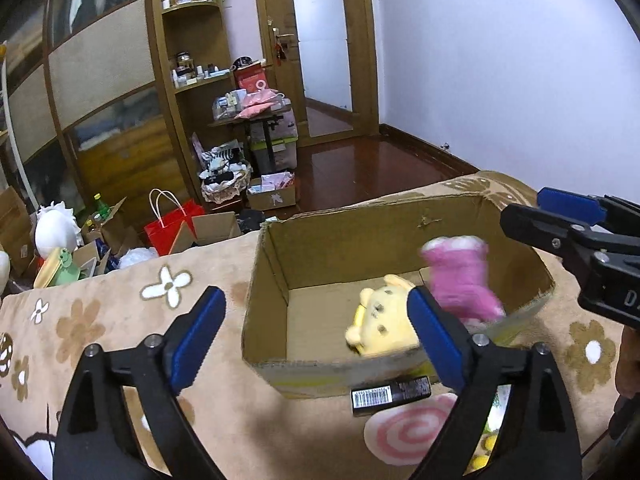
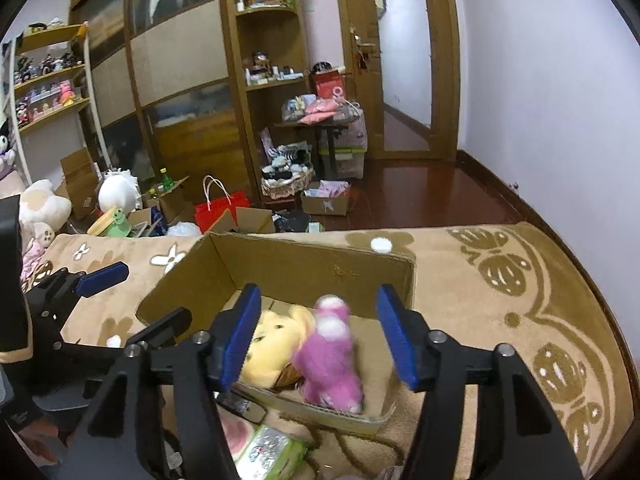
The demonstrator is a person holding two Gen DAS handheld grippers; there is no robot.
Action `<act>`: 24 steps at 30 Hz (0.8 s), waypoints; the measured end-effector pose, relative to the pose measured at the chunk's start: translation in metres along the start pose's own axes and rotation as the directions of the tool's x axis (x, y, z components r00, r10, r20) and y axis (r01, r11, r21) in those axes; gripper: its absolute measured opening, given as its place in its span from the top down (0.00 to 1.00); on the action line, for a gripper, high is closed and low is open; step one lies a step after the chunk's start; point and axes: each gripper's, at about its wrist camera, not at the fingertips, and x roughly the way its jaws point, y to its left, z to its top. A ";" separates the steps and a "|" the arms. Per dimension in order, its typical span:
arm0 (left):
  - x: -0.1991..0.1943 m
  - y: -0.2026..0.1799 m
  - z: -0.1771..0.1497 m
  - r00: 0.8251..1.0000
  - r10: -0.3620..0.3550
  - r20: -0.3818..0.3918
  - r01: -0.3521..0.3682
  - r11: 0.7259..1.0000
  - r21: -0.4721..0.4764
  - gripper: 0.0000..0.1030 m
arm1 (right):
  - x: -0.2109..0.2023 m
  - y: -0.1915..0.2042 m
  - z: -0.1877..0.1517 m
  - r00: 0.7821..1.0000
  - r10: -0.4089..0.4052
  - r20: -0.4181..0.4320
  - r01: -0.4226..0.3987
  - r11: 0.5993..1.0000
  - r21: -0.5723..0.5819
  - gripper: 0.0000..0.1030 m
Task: Organize soft objects
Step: 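Open the left tool over the box while the right tool releases the pink bear inside, then move both open tools back down to the remaining toys on the rug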
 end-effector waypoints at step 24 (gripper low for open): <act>-0.112 -0.002 -0.025 0.999 -0.027 -0.031 0.026 0.999 -0.020 0.04 | -0.106 0.023 -0.019 0.998 -0.019 0.062 0.017 1.000 0.023 0.01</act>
